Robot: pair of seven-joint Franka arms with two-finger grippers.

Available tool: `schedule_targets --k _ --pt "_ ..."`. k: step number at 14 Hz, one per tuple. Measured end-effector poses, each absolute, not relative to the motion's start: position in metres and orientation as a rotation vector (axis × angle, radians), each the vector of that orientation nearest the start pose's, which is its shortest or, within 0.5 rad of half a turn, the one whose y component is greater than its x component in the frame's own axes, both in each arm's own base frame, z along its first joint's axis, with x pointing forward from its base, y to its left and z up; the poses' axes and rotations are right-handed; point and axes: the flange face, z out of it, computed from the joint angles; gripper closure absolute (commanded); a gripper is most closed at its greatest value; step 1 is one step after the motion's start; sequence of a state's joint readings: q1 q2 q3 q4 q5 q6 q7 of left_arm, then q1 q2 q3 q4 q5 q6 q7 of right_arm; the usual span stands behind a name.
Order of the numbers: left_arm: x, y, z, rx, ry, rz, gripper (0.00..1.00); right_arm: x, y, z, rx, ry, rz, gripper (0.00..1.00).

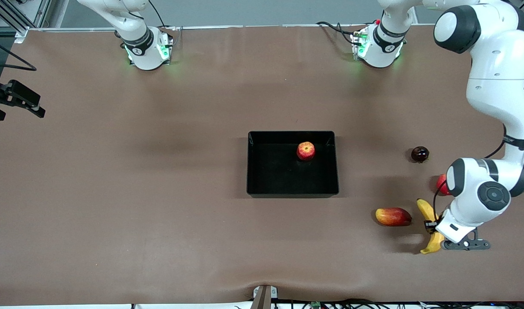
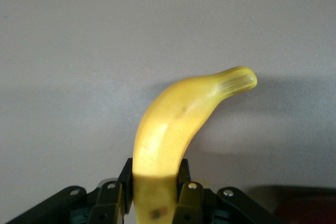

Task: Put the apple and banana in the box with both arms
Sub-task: 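Close the left gripper on the banana and lift it, then carry the banana over the box with the left gripper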

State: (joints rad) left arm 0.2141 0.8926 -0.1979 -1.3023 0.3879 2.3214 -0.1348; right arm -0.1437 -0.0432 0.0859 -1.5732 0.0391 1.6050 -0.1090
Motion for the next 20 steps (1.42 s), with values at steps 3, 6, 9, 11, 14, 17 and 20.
schedule_targets --k 3,6,9,11,14,17,20 --pt "0.757 0.031 0.291 -2.995 0.038 -0.181 1.00 0.544 -0.027 0.651 -3.109 -0.077 -0.122 0.00" --pt "0.742 -0.006 0.381 -2.997 0.057 -0.157 1.00 0.544 -0.027 0.651 -3.109 -0.075 -0.123 0.00" --pt "0.718 -0.053 0.443 -3.080 0.002 -0.117 1.00 0.544 -0.028 0.651 -3.109 -0.074 -0.121 0.00" --pt "0.703 -0.099 0.459 -3.128 0.024 -0.081 1.00 0.544 -0.028 0.651 -3.109 -0.073 -0.121 0.00" --pt "0.681 -0.175 0.452 -3.166 0.008 -0.015 1.00 0.544 -0.028 0.651 -3.109 -0.072 -0.120 0.00" --pt "0.648 -0.260 0.435 -3.158 0.015 0.045 1.00 0.544 -0.028 0.651 -3.109 -0.070 -0.120 0.00" --pt "0.597 -0.354 0.421 -3.138 0.033 0.089 1.00 0.544 -0.029 0.651 -3.109 -0.069 -0.121 0.00"
